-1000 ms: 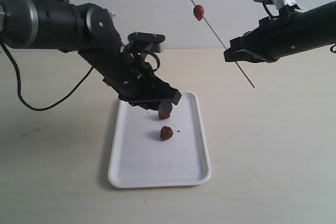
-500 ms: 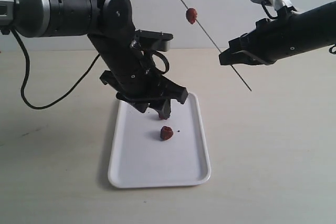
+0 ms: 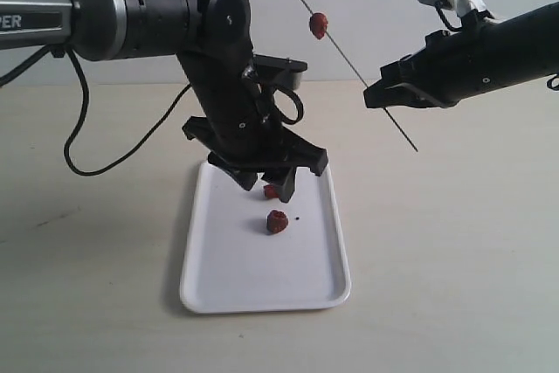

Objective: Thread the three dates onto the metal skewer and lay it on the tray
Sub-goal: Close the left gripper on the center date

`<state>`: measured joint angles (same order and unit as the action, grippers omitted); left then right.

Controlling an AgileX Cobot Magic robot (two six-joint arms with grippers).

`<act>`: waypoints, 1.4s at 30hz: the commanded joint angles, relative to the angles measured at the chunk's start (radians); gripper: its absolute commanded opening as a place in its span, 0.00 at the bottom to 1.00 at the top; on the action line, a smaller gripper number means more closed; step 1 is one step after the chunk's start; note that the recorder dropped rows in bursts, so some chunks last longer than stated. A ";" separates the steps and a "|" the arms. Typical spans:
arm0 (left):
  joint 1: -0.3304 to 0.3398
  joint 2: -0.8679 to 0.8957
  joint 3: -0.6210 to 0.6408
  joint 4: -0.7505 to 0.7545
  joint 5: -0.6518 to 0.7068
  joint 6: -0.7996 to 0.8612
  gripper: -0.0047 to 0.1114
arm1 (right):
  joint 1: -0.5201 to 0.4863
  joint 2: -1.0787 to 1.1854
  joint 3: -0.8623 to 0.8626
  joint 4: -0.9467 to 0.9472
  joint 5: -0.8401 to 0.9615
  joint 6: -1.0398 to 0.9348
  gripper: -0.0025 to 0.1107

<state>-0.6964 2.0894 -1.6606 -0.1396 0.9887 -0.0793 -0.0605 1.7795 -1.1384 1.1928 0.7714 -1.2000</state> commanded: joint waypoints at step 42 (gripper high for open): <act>-0.002 0.228 -0.090 0.067 -0.064 -0.011 0.49 | -0.004 -0.009 0.005 0.030 0.011 -0.008 0.02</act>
<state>-0.6964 2.3176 -1.7472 -0.0716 0.9038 -0.0857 -0.0605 1.7795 -1.1384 1.2092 0.7770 -1.2000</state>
